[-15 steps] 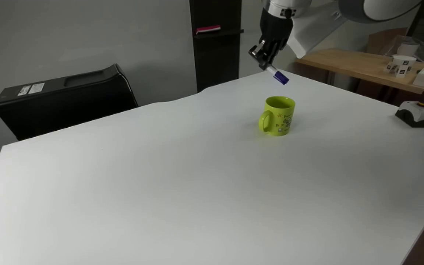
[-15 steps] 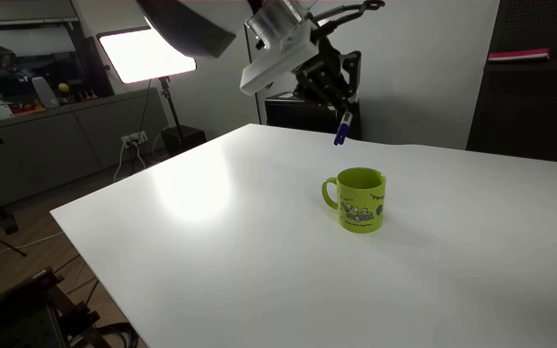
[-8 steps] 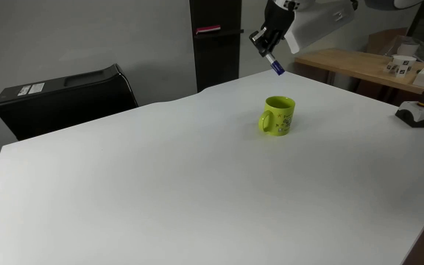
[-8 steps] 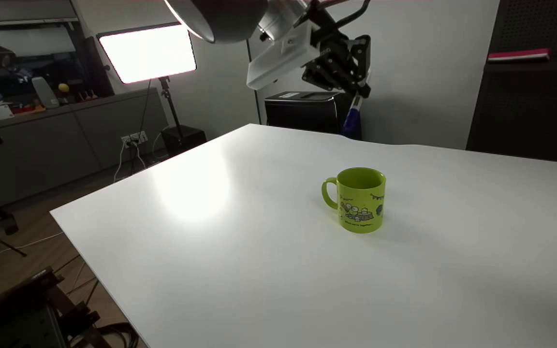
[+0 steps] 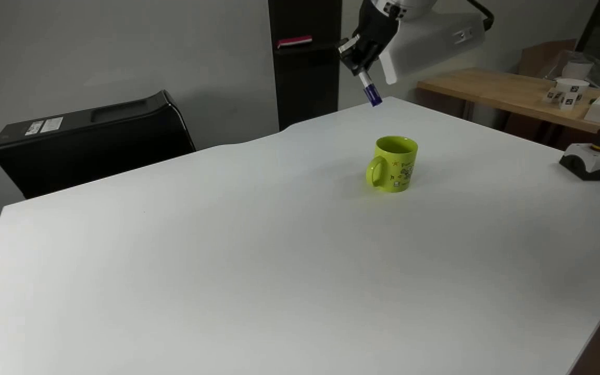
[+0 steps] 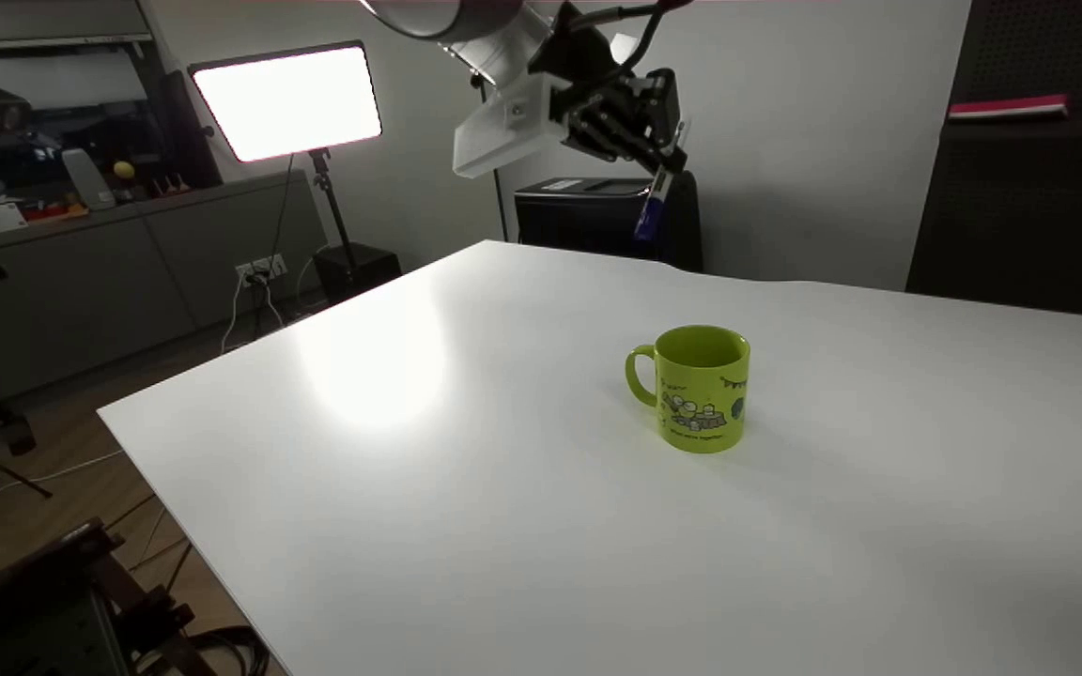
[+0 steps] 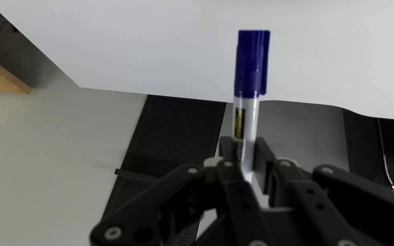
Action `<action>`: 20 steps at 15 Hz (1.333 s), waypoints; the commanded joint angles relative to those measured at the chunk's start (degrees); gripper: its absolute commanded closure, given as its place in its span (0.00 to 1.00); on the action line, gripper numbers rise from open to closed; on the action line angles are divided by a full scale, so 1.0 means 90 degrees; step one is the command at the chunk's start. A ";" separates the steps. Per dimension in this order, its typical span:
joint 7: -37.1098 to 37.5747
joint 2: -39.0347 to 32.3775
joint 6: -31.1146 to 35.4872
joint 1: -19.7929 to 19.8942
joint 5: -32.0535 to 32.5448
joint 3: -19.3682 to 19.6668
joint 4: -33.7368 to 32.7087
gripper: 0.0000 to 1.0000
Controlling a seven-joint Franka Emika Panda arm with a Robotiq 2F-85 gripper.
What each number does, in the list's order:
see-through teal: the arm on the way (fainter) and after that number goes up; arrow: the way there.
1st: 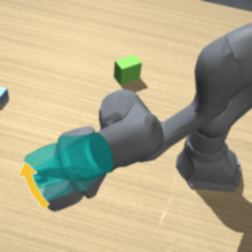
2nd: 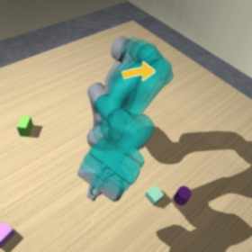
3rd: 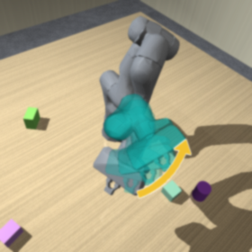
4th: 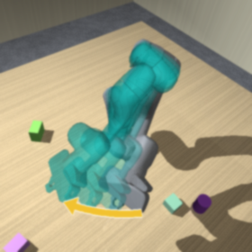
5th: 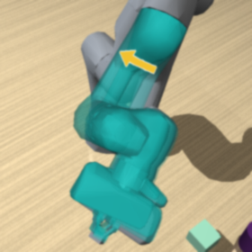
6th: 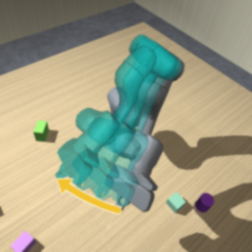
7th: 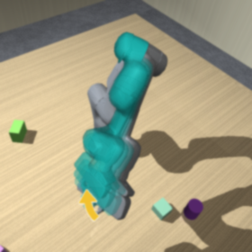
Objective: Pick the marker and put it in the cup
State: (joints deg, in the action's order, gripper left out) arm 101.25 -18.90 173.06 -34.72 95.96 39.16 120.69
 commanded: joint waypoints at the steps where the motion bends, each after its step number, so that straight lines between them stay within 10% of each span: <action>1: 0.1328 -0.0162 -0.0063 0.0017 0.0941 -0.0078 0.0056 0.96; 20: 0.2579 -0.0551 -0.0329 0.0518 0.2299 -0.0192 0.0570 0.96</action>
State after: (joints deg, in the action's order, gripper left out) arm 122.68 -22.44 168.96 -31.37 115.36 38.20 127.32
